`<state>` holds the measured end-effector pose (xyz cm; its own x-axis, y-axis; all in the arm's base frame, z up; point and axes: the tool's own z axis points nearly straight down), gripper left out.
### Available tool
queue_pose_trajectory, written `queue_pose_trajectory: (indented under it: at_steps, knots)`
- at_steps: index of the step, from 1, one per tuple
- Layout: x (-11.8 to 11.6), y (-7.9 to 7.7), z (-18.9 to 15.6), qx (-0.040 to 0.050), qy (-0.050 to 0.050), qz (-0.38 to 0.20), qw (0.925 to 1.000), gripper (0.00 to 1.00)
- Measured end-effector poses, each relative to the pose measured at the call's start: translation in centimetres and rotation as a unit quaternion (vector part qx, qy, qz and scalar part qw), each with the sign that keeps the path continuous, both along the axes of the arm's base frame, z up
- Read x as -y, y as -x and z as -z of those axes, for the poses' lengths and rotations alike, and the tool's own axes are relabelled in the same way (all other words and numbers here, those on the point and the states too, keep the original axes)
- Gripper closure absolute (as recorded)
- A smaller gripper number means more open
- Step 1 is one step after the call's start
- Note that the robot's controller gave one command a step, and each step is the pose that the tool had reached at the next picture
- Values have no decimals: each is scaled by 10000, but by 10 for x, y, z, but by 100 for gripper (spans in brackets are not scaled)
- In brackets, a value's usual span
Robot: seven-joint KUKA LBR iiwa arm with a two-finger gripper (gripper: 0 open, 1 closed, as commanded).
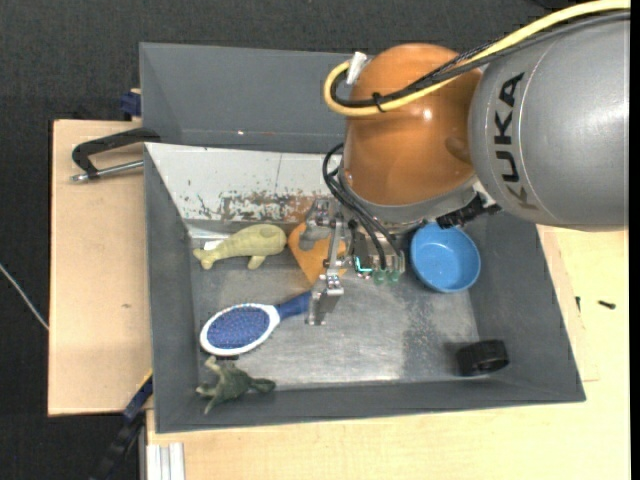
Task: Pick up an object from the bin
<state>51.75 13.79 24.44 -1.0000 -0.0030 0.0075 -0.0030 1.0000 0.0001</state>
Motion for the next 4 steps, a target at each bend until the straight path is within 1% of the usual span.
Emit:
queue_pose_trajectory:
  at_steps: [1,2,3,4]
  knots:
    - [-75,8,168,147,-12,-2288,9734,0]
    - [-80,15,141,115,-20,-3407,9401,0]
    - [-76,15,120,90,-18,-3580,9337,0]
    - [-67,12,172,154,-20,-3802,9248,0]
